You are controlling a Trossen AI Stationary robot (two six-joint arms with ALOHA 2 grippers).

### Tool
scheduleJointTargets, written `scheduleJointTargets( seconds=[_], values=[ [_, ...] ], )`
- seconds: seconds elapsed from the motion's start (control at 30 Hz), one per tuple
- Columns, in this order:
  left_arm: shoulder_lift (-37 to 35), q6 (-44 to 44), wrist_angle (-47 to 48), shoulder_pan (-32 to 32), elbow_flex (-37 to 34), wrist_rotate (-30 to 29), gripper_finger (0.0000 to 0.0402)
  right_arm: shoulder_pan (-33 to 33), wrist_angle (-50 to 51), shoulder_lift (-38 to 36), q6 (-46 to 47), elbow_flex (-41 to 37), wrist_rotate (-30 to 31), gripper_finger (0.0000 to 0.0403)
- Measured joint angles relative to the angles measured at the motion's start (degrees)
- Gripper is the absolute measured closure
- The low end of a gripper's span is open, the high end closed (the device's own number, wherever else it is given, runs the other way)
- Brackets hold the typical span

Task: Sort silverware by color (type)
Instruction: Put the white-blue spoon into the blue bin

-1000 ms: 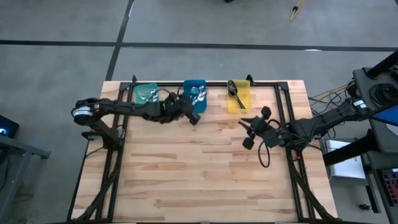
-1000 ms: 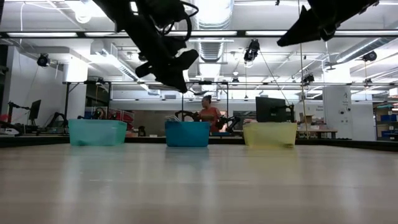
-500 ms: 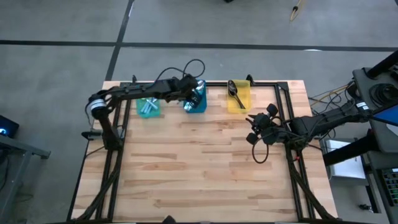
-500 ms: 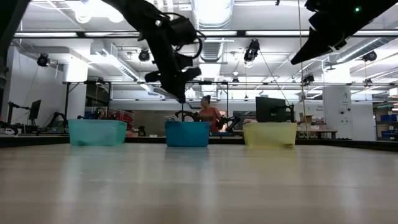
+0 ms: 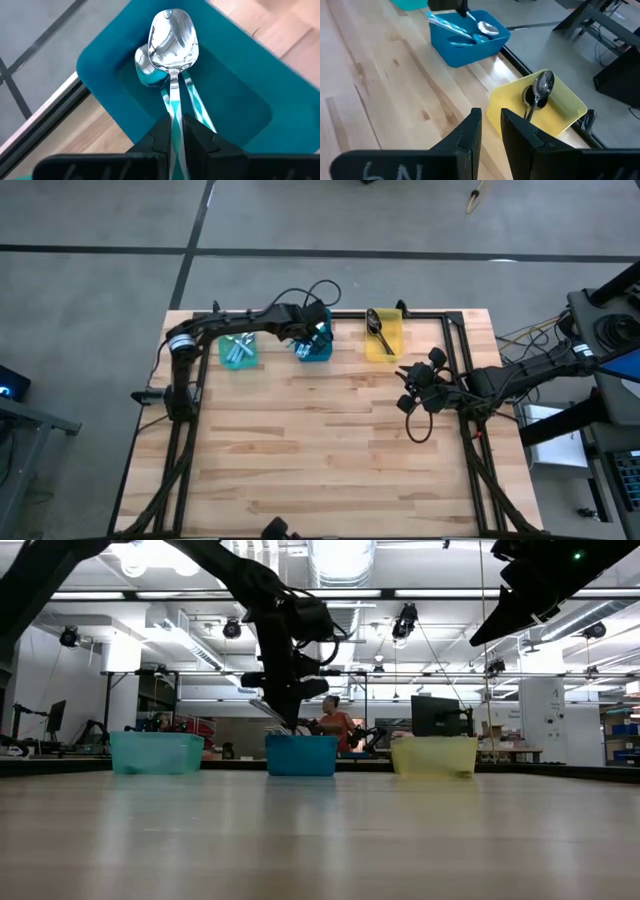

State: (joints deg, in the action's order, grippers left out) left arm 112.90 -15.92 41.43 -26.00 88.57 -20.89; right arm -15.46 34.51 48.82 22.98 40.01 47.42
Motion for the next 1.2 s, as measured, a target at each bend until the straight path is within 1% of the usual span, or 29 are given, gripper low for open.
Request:
scheduleJointTargets(
  seconds=[0.13,0.37,0.6,0.73,1.0,1.2],
  values=[
    [1.29,0.0,0.12,-0.18,0.69,0.07,0.0389,0.0,0.04,0.0,0.0,0.0,0.0,0.034],
    [1.25,-0.02,0.13,-0.15,0.69,0.56,0.0388,0.0,0.01,0.0,-0.09,-0.02,0.01,0.034],
    [1.18,-0.15,0.41,-0.15,0.69,2.96,0.0388,0.0,0.01,0.02,-0.2,-0.02,0.01,0.034],
    [1.18,-0.55,0.84,-0.15,0.69,5.36,0.0388,0.0,0.01,0.02,-0.21,-0.04,0.02,0.034],
    [1.52,-0.87,0.61,-0.76,0.69,5.36,0.0387,0.0,0.01,0.02,-0.22,-0.04,0.01,0.034],
    [3.23,-0.87,0.39,-0.74,0.67,5.36,0.0387,0.0,0.01,0.02,-0.22,-0.04,0.01,0.034]
  ],
)
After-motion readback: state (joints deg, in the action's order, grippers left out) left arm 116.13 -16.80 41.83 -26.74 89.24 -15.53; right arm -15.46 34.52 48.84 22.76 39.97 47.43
